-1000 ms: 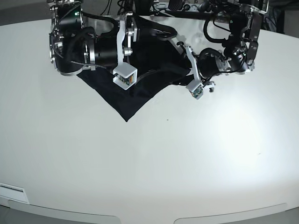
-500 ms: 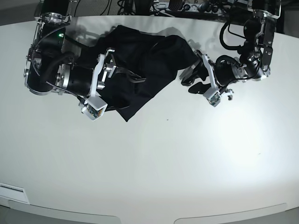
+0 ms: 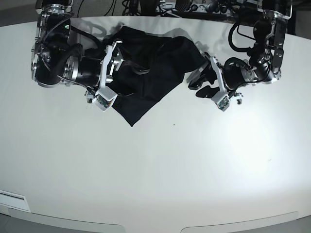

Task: Fold the T-shirt properly
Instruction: 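Adjust the folded bundle with both grippers, tucking its corners, then release the folded shirt and pull both grippers away from it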

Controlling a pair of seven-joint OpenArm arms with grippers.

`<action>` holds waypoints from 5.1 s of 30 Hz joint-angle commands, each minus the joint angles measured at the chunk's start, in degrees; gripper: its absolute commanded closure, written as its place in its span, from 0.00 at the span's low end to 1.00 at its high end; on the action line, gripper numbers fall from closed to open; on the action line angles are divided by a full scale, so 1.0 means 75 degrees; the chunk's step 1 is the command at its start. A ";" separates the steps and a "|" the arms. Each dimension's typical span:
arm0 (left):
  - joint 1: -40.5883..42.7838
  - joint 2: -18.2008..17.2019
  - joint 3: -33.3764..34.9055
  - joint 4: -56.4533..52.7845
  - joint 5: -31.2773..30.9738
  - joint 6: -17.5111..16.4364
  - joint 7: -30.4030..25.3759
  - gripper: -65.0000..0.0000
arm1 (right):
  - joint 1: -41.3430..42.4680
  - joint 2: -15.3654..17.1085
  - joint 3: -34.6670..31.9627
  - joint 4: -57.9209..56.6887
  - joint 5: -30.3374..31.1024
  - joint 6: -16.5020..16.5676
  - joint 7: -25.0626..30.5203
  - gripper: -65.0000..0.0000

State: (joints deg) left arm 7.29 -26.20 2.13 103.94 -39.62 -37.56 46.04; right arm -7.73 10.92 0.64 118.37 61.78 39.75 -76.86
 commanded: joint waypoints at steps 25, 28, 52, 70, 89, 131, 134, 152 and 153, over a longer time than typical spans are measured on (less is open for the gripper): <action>-0.0087 -0.0087 -0.0058 0.0125 -0.0525 -0.0041 -0.0195 0.66 | -0.1769 0.0102 -0.0152 0.1606 0.2789 0.0034 -0.0419 1.00; -0.0087 -0.0087 -0.0058 0.0125 -0.0525 -0.0044 -0.0195 0.66 | -0.2116 0.0338 -0.0152 0.1606 0.2763 0.0034 -0.0419 1.00; -0.0087 -0.0085 -0.0058 0.0152 -0.2122 -0.0325 -0.0134 1.00 | -0.1810 0.1655 -0.0131 0.2218 0.1763 0.0034 -0.0152 0.78; 0.0087 0.0338 0.2611 0.1405 -0.2020 -0.0325 0.1306 1.00 | 0.0781 0.1588 -0.1326 -0.1221 -0.3305 0.0034 0.4438 1.00; -0.1221 -0.0592 0.3550 -0.1055 0.1693 -0.0187 -0.0656 1.00 | 0.2299 0.1941 -0.3375 -0.2833 -0.2838 0.0034 0.3357 1.00; -0.1134 -0.0020 -0.0233 -0.1498 0.0667 0.1533 -0.0108 1.00 | -0.1830 0.1335 -0.0385 -0.0396 -0.2967 -0.0880 0.3089 1.00; -0.1343 0.0414 -0.0227 -0.1772 0.1309 0.1198 -0.0370 1.00 | -0.2081 0.1040 -0.0385 -0.0393 -0.2964 -0.0612 0.3098 1.00; -0.2200 -0.0055 -0.0052 -0.1294 -0.2868 -0.0325 0.1778 1.00 | -0.1413 0.0766 0.0662 0.0807 -0.1684 -0.0525 0.3477 1.00; -0.2174 -0.0152 -0.0064 -0.1212 -0.3535 -0.0325 0.2005 1.00 | -0.1405 0.0766 0.0938 0.1014 -0.1253 -0.0379 0.3474 1.00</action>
State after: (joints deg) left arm -7.97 -26.59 2.24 93.78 -65.45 -39.55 62.06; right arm -18.39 16.29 7.60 124.92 51.66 36.67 -52.12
